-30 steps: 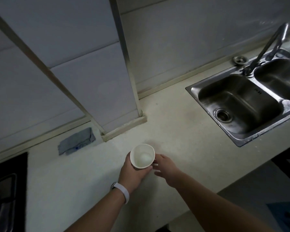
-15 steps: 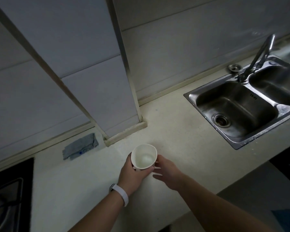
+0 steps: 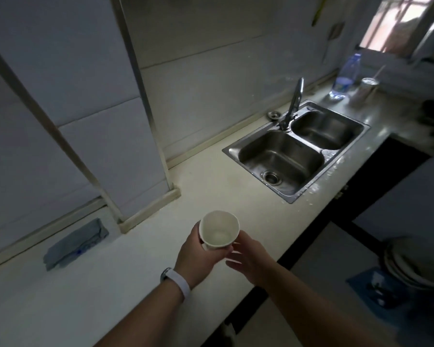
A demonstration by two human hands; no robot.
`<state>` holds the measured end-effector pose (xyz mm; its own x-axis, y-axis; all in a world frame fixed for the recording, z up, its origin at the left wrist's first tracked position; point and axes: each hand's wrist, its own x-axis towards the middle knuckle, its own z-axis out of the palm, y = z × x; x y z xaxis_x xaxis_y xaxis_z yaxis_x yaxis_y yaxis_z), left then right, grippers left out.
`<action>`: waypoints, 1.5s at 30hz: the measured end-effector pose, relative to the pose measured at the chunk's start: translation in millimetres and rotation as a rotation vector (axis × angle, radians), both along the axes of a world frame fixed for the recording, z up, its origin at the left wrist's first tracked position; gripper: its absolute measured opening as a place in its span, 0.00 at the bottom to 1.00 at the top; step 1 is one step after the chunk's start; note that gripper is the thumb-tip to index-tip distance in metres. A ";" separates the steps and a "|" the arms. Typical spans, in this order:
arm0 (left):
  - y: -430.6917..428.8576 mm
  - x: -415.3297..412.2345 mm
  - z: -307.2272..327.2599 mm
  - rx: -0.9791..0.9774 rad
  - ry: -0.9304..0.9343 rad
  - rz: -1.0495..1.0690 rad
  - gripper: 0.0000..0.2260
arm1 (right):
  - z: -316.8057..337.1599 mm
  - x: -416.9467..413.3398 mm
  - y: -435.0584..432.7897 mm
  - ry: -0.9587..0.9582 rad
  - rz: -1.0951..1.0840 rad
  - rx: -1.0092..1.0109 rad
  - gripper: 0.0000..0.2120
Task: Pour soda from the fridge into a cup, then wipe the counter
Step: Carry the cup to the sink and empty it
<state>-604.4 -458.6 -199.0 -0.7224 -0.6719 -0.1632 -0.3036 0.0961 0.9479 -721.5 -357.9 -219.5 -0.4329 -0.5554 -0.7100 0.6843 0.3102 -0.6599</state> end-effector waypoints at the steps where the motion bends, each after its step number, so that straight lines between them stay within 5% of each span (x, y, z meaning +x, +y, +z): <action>1: 6.4 -3.5 1.2 0.003 0.015 -0.029 0.30 | 3.6 -0.8 9.9 0.009 -0.038 -0.006 0.13; 15: 94.8 -81.9 32.6 0.047 0.112 -0.396 0.30 | 43.3 -32.9 130.6 0.099 -0.457 -0.131 0.11; 29: 203.1 -245.3 49.5 0.072 0.095 -0.586 0.33 | 40.8 -170.8 250.2 0.073 -0.673 -0.183 0.15; 45: 335.6 -437.2 66.5 0.041 0.137 -0.651 0.29 | 58.6 -353.9 383.7 0.093 -0.622 -0.239 0.14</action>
